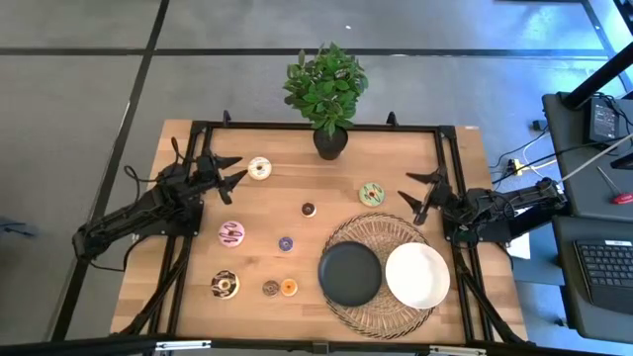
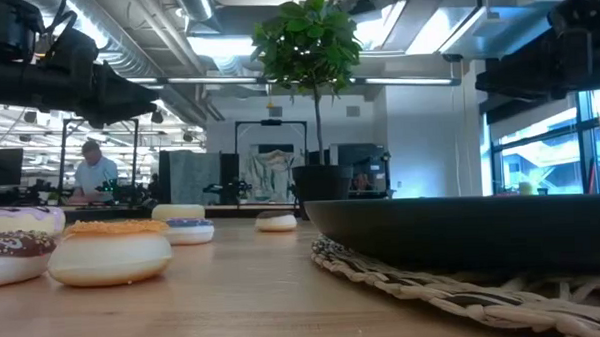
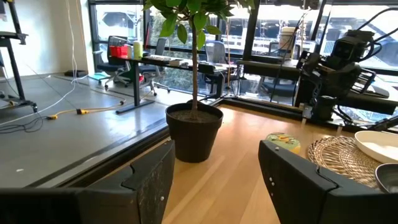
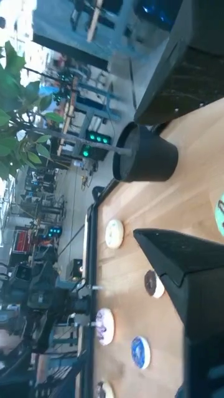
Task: Pick & Place donuts
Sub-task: Put the big light blue donut on the white plate
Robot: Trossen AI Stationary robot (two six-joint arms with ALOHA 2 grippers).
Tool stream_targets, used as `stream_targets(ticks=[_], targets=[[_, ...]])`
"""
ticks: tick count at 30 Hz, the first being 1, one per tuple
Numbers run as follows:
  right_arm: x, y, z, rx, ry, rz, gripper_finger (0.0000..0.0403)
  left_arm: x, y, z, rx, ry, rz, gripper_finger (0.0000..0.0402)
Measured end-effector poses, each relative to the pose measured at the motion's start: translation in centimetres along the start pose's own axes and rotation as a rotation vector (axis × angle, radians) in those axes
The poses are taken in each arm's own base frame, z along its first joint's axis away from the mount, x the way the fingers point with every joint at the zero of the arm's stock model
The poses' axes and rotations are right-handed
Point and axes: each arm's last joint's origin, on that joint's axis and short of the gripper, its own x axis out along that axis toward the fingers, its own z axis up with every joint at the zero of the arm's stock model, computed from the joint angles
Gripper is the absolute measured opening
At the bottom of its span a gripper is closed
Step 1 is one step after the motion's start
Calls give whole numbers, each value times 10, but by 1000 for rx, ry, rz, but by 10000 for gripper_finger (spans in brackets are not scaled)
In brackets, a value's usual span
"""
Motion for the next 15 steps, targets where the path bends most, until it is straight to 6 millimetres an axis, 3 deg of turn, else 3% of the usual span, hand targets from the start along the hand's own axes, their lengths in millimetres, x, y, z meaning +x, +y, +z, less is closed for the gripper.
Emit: stream_targets(ticks=[9, 15], targets=[[0, 4, 1, 354, -3, 136, 284, 0, 0, 0, 0, 0, 0, 228], [0, 4, 1, 361, -3, 148, 284, 0, 0, 0, 0, 0, 0, 228]])
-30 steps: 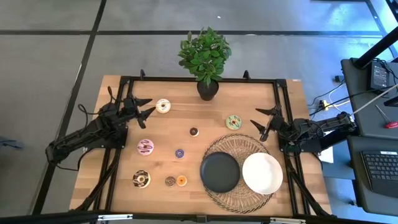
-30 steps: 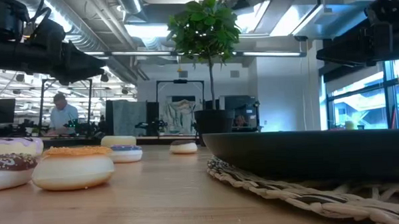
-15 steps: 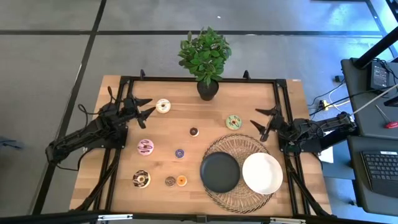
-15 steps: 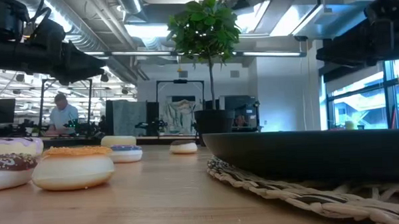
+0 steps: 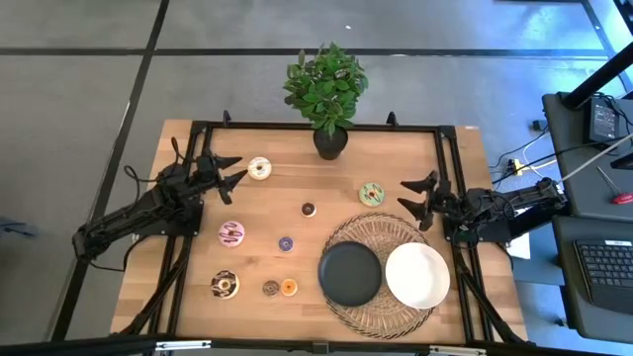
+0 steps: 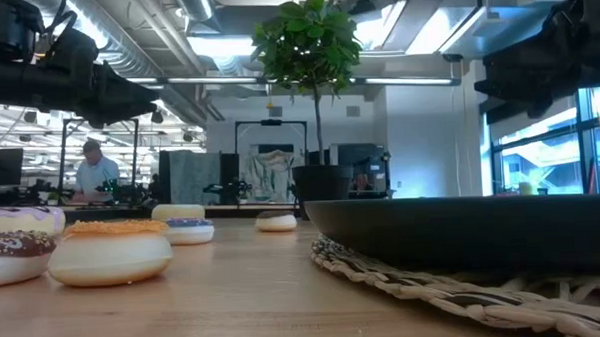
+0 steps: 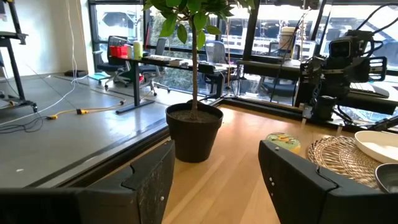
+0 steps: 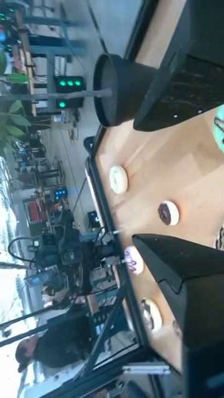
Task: Pick & Place donuts
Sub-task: Put the big light blue donut on the white plate
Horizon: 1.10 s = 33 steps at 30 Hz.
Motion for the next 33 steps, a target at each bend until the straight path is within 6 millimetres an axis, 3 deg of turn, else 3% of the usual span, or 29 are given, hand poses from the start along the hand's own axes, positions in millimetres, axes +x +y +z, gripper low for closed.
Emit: stream_targets(ticks=[5, 14, 19, 26, 33], targets=[[0, 0, 0, -103, -2, -16, 284, 0, 0, 0, 0, 0, 0, 228], [0, -1, 1, -14, -14, -23, 284, 0, 0, 0, 0, 0, 0, 228], [3, 0, 21, 8, -20, -67, 284, 0, 0, 0, 0, 0, 0, 228], [23, -4, 37, 23, 247, -307, 284, 0, 0, 0, 0, 0, 4, 228], [64, -14, 36, 123, 548, -412, 284, 0, 0, 0, 0, -2, 4, 228]])
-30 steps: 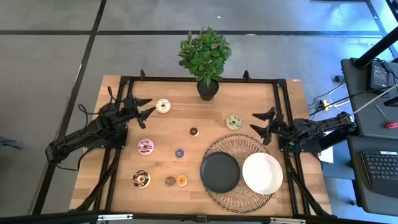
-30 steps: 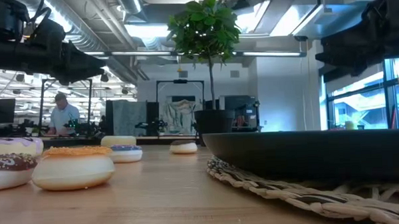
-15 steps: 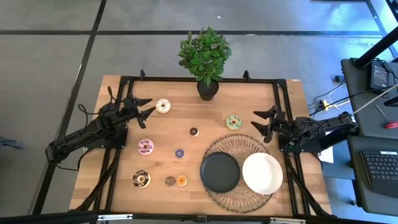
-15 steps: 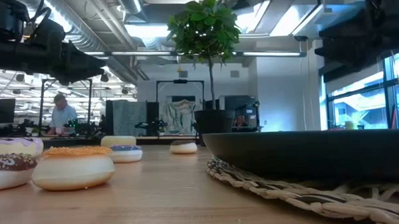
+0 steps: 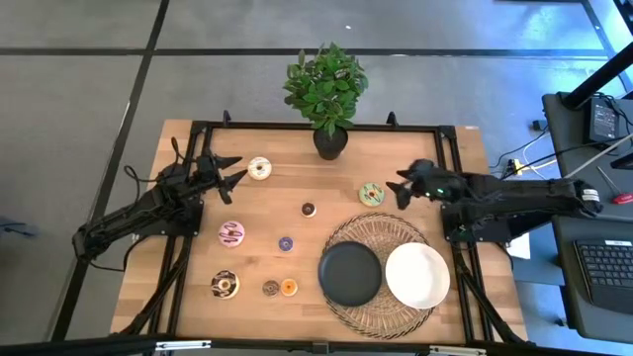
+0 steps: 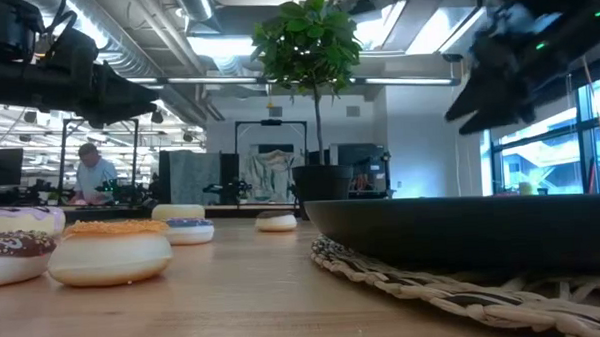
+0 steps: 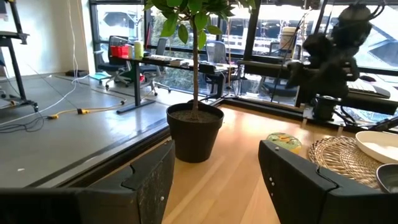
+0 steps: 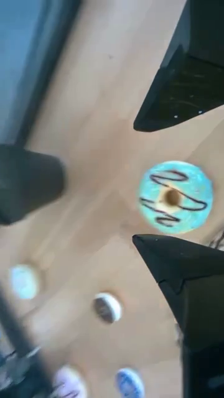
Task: Pick & Place donuts
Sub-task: Put the big light blue donut on the white plate
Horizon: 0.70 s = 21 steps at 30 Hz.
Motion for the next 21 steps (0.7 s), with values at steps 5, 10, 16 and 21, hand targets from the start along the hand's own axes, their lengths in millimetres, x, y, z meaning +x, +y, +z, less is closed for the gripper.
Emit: stream_targets(ticks=[5, 10, 16, 21], targets=[[38, -1, 2, 5, 186, -76, 284, 0, 0, 0, -2, -5, 0, 228], [70, -2, -6, -15, 339, -83, 284, 0, 0, 0, -1, -5, -1, 228], [95, 1, -12, -59, 445, -115, 282, 0, 0, 0, -1, -5, -1, 228], [109, 5, -14, -68, 485, -135, 243, 0, 0, 1, 0, -6, -1, 228]])
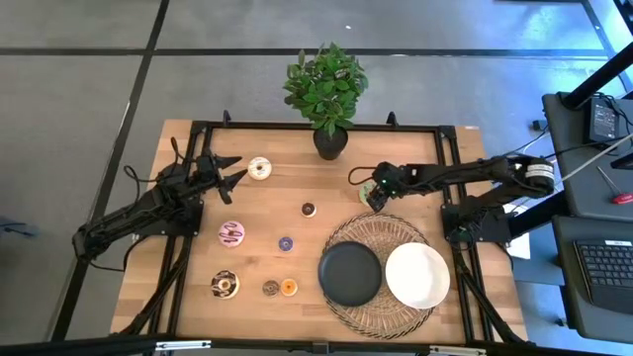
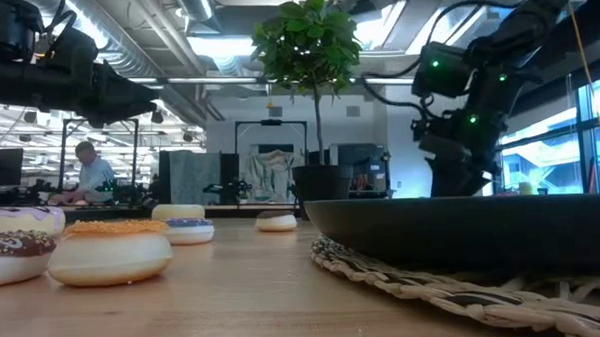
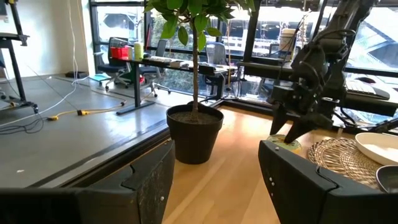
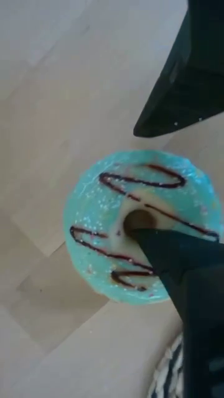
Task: Pick & Place donuts
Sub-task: Put the big light blue donut on the white plate
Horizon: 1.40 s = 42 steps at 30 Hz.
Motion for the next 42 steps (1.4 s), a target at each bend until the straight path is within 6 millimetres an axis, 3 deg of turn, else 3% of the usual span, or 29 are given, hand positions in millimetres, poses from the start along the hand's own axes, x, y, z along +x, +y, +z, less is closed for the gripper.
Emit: stream_targets(ticks=[5, 8, 12, 16, 23, 28, 35, 42], targets=[[5, 3, 4, -52, 20, -10, 171, 0, 0, 0, -1, 0, 0, 228], [-1, 3, 7, -86, 44, -20, 122, 0, 0, 0, 0, 0, 0, 228], [-27, 6, 12, -111, 73, -30, 59, 0, 0, 0, -1, 0, 0, 228], [-58, 12, 0, -110, 86, 2, 20, 0, 0, 0, -2, 0, 0, 228], [-113, 28, -46, -4, 118, 136, 38, 0, 0, 0, -1, 0, 0, 228], [-136, 47, -78, 11, 168, 250, 34, 0, 0, 0, 0, 0, 0, 228], [-145, 70, -121, 67, 250, 244, 25, 0, 0, 0, 0, 0, 0, 228], [-137, 82, -156, 125, 294, 93, 39, 0, 0, 0, 0, 0, 0, 228]])
